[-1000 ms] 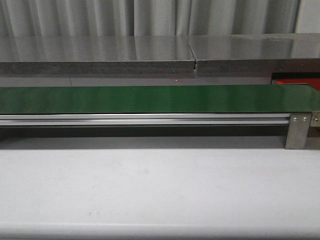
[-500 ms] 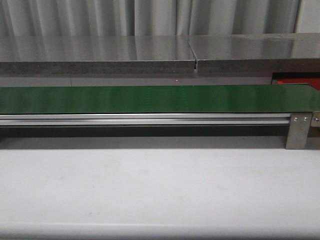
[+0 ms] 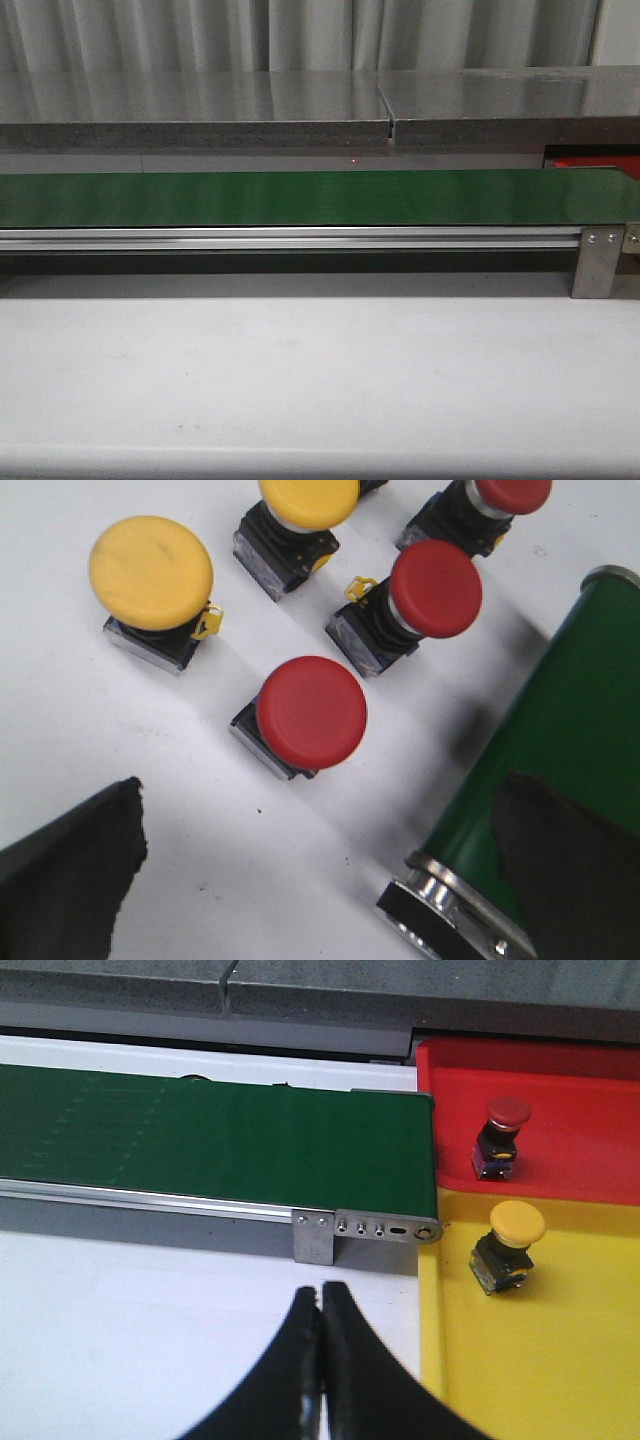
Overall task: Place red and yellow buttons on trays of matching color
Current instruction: 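Lower the left gripper onto the next red push-button and close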
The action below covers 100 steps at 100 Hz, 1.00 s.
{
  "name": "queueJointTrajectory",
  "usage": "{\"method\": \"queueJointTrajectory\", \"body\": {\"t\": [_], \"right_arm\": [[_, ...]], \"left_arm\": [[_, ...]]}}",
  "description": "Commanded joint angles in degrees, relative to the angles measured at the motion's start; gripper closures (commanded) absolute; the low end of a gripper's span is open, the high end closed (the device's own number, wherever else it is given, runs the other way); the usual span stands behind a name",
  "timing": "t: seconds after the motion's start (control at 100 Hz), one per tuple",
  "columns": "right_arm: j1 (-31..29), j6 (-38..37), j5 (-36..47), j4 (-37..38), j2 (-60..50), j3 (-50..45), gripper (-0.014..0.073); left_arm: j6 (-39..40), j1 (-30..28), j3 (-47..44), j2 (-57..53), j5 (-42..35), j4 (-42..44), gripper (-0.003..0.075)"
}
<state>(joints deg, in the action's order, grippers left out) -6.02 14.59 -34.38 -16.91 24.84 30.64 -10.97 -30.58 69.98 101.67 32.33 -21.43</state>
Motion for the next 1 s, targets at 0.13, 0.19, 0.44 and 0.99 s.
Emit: {"method": "queueJointTrajectory", "body": {"t": [0.13, 0.19, 0.44, 0.99], "right_arm": [[-0.04, 0.43, 4.08, -0.81, 0.08, 1.54, 0.0660], [-0.04, 0.43, 4.08, -0.81, 0.08, 1.54, 0.0660], [-0.04, 0.43, 4.08, -0.81, 0.08, 1.54, 0.0660], [-0.04, 0.43, 4.08, -0.81, 0.08, 1.54, 0.0660]], "left_arm": [[0.48, -0.23, 6.90, 2.44, -2.29, -1.45, 0.0048], [0.48, -0.23, 8.25, 3.61, -2.00, -1.45, 0.0048], [0.48, -0.23, 12.98, 8.37, 0.24, -1.36, 0.0048], [0.39, -0.23, 15.69, 12.28, 1.55, -1.53, 0.0049]]}}
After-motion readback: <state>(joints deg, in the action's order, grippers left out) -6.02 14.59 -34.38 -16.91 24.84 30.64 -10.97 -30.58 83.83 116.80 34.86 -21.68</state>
